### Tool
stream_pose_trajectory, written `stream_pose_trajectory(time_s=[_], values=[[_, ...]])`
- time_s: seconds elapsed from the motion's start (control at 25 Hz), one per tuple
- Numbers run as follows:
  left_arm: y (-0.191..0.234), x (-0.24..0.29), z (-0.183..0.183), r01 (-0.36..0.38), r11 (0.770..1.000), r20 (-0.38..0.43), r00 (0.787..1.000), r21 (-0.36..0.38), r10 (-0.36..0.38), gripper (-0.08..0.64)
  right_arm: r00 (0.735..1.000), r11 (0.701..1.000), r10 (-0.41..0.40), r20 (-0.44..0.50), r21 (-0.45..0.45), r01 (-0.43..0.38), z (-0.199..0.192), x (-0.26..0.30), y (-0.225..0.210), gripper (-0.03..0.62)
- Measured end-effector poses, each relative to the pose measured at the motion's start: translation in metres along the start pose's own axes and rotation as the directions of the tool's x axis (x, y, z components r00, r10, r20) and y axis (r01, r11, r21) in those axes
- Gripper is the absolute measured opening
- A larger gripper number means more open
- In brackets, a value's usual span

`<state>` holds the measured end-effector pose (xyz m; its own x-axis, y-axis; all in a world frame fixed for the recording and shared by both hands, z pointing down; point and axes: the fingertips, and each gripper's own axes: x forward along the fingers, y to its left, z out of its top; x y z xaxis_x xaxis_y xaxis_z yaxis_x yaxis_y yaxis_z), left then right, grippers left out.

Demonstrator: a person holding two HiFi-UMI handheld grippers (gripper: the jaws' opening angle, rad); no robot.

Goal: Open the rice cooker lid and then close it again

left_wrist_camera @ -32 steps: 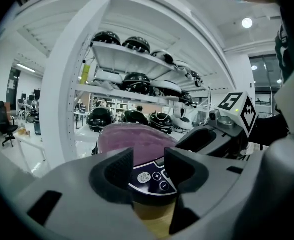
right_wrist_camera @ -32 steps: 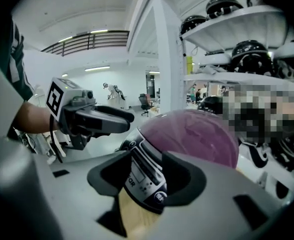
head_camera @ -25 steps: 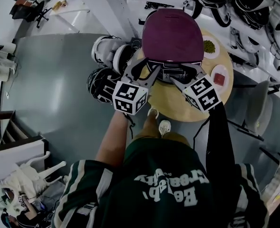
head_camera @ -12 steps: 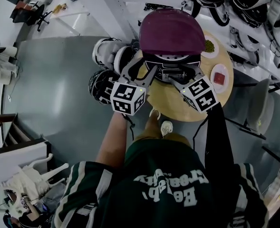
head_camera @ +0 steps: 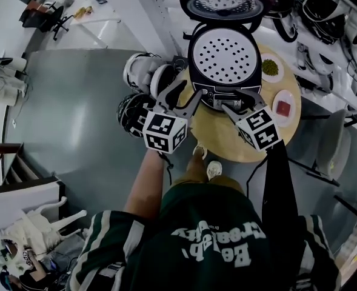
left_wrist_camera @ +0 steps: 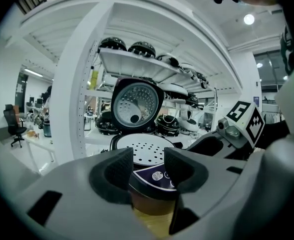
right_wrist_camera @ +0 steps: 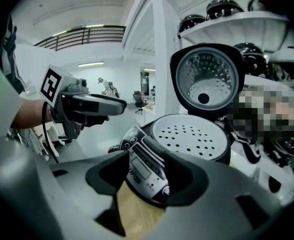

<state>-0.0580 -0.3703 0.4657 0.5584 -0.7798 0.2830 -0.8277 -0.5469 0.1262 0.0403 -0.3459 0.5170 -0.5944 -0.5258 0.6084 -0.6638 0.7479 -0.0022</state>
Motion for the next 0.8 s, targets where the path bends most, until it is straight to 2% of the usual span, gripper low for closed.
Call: stream_pose_trajectory(time_s=[0.12,0.24,0.4,0.48,0.6,0.8], values=[[0.002,0.000,-0.001,0.001,1.000,-0.003,1.000,-0.002,-0.001,0.195,1.000,1.000,-0.009,0.008,-0.002,0.009,0.001,0.001,0.000,0.230],[-0.004,0.004,0.000,0.021,0.999,-0.012,1.000,0.029,-0.020,0.196,1.000,1.000,-0.003,0.028,-0.011,0.003,0.001,0.001,0.002,0.240],[-0.007,0.006,0.014,0.034,0.997,0.004,0.999,0.068,-0.034,0.209,1.000,0.992,0.011,-0.021,-0.126,-0.014,-0.007,-0.003,0.006,0.270],[-0.004,0.004,0.024,0.034,0.996,0.019,0.999,0.077,-0.035,0.209,1.000,0.989,-0.010,-0.022,-0.145,0.007,-0.010,-0.010,-0.004,0.268],[0.004,0.007,0.048,0.037,0.995,0.059,0.997,0.088,-0.042,0.210,0.994,0.995,-0.058,0.088,-0.070,0.065,0.011,-0.032,-0.041,0.264],[0.028,0.013,0.114,0.040,0.996,0.159,0.986,0.084,-0.053,0.233,0.952,0.991,-0.125,0.280,-0.004,0.131,0.084,-0.074,-0.102,0.250]])
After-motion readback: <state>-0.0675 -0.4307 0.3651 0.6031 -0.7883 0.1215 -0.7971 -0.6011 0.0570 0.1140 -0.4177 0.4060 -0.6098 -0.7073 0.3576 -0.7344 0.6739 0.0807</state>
